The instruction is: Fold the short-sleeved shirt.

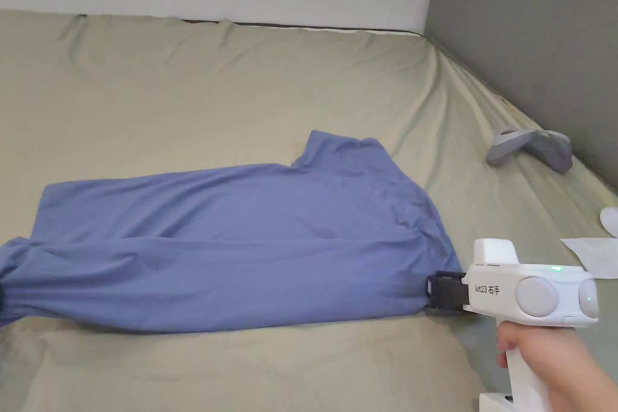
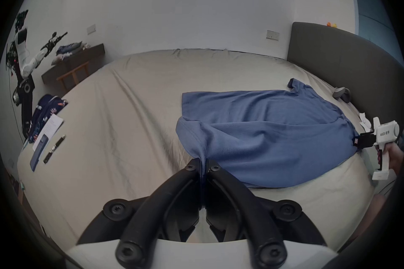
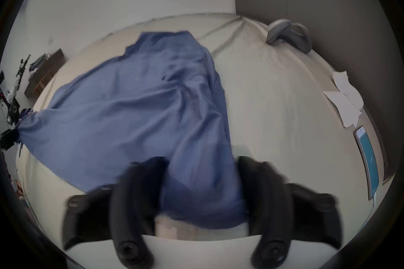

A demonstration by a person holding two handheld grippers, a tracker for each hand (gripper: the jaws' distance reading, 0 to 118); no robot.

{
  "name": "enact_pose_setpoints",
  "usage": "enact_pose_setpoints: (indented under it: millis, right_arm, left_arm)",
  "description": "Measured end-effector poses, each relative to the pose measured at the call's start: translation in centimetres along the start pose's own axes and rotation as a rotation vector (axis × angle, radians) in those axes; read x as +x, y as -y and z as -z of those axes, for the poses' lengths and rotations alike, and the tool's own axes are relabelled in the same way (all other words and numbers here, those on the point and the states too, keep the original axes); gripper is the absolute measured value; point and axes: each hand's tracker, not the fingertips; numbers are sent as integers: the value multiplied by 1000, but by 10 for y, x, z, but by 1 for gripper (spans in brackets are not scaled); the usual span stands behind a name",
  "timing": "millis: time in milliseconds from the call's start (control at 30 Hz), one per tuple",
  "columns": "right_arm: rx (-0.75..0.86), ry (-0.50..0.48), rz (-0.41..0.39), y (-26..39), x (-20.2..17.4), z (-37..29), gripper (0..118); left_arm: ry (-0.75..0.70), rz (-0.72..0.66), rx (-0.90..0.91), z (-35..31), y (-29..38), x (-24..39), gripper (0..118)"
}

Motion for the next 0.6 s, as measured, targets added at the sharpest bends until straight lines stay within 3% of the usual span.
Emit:
enact_pose_setpoints:
  millis: [67, 133, 333, 600]
  right_arm:
    - [-23, -86, 5, -1, 3, 1, 5]
    - [30, 8, -76, -2, -7, -10, 5]
    - [139, -62, -55, -17, -4, -69, 5]
    - [76, -135, -70, 21, 2, -158, 5]
  left_arm:
    - [5, -14, -11, 1, 1, -2, 1]
    - [7, -24, -12, -2, 1, -3, 1]
    - [50, -69, 14, -37, -5, -14, 1]
    - [105, -113, -29, -95, 13, -49, 1]
